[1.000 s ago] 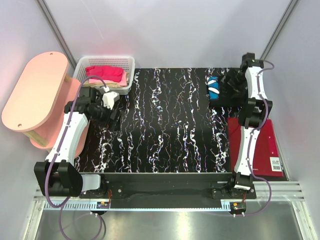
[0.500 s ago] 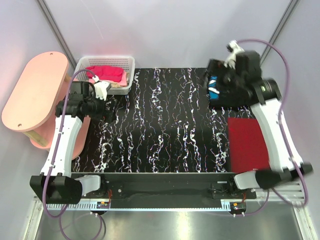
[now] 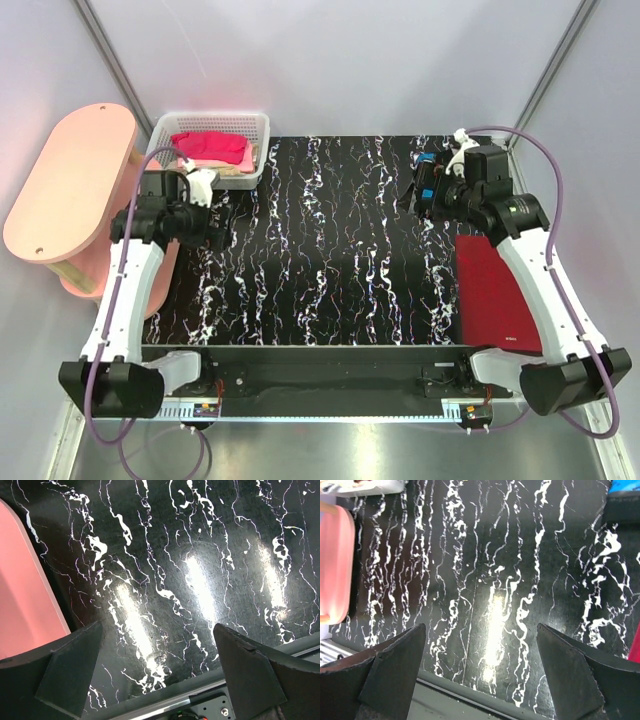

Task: Fold and stack the t-shirts
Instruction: Neatly place the folded tshirt to the corner

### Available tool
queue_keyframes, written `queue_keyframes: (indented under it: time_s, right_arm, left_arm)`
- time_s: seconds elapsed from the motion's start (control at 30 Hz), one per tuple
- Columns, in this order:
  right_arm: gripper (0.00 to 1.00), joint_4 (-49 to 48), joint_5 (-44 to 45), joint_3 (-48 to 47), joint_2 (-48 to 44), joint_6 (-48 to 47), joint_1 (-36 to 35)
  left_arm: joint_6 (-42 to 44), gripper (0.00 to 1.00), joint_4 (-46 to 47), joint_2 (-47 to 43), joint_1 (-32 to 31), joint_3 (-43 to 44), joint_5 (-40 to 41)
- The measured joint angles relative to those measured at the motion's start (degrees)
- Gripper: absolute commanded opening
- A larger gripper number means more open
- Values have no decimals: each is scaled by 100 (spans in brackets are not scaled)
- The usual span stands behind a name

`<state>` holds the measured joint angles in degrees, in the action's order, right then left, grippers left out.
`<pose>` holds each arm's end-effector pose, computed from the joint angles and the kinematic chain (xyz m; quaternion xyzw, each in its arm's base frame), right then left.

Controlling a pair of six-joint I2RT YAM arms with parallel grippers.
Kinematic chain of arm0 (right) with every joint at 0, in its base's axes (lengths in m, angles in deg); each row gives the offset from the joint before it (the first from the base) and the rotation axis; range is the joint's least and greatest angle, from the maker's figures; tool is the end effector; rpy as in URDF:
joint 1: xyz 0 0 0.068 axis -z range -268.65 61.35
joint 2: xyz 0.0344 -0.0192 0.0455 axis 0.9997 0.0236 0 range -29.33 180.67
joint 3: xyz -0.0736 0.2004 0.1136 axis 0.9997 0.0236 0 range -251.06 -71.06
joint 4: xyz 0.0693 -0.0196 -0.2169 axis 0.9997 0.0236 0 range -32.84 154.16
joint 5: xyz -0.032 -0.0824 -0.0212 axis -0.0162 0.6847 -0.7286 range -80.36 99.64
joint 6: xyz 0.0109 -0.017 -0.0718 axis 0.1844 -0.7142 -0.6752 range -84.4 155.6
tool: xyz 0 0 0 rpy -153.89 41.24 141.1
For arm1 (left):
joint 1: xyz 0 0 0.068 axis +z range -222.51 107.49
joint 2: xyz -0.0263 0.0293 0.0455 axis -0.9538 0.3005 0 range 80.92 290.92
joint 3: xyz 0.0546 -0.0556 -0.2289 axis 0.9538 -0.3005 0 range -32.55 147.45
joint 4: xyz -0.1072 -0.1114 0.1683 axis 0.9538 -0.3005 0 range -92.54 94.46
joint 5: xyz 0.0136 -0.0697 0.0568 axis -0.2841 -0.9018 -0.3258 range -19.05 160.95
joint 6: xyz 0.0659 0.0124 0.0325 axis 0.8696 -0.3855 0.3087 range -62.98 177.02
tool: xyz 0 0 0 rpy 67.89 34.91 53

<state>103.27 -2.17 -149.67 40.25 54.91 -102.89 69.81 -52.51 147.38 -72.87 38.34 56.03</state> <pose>0.2339 0.0726 0.3413 -0.0064 0.8917 0.2161 0.3978 0.2134 -0.0175 0.2953 0.1489 0.9281 -0.0877 0.3299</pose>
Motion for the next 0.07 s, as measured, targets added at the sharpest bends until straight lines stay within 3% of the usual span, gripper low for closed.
queue_keyframes:
  time_s: [0.07]
  right_arm:
    - [100, -74, -52, -2, -7, 2, 0]
  left_arm:
    - [2, 99, 4, -76, 0, -44, 33]
